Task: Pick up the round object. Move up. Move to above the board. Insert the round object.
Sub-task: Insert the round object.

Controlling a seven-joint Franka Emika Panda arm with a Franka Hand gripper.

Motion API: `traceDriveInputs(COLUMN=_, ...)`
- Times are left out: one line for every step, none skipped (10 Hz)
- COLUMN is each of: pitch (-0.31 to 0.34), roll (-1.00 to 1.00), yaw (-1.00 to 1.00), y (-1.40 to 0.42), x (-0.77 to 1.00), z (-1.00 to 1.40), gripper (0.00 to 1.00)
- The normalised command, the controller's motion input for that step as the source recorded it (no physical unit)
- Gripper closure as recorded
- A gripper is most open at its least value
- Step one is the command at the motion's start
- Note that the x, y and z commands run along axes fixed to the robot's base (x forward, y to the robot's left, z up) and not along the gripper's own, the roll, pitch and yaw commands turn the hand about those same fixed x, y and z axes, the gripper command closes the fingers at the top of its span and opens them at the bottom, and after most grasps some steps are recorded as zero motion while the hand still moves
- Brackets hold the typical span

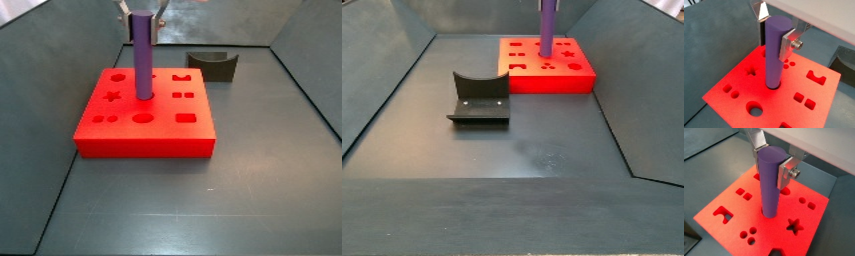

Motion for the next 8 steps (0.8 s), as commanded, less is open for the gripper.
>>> traceDriveInputs(pitch=-0.007, roll=-0.04, yaw=0.0, y=0.0, x=0.24, z=-0.39, gripper=1.0)
traceDriveInputs(pitch=-0.046, roll=-0.01, yaw=0.0, y=0.0, x=0.11, z=-0.49, gripper=1.0)
traceDriveInputs(pitch=-0.106, roll=0.0, yaw=0.0, y=0.0, x=0.0, z=-0.57, gripper=1.0)
traceDriveInputs(pitch=-0.123, roll=0.0, yaw=0.0, y=0.0, x=0.0, z=-0.52, gripper=1.0)
traceDriveInputs(pitch=-0.091, roll=0.0, yaw=0.0, y=0.0, x=-0.02, z=-0.41, gripper=1.0)
traceDriveInputs(pitch=-0.067, roll=-0.06, yaw=0.0, y=0.0, x=0.0, z=-0.17, gripper=1.0)
traceDriveInputs(pitch=-0.053, roll=0.0, yaw=0.0, y=0.0, x=-0.04, z=0.0, gripper=1.0)
traceDriveInputs(pitch=0.0, roll=0.0, yaw=0.0, y=0.0, x=0.0, z=0.0, gripper=1.0)
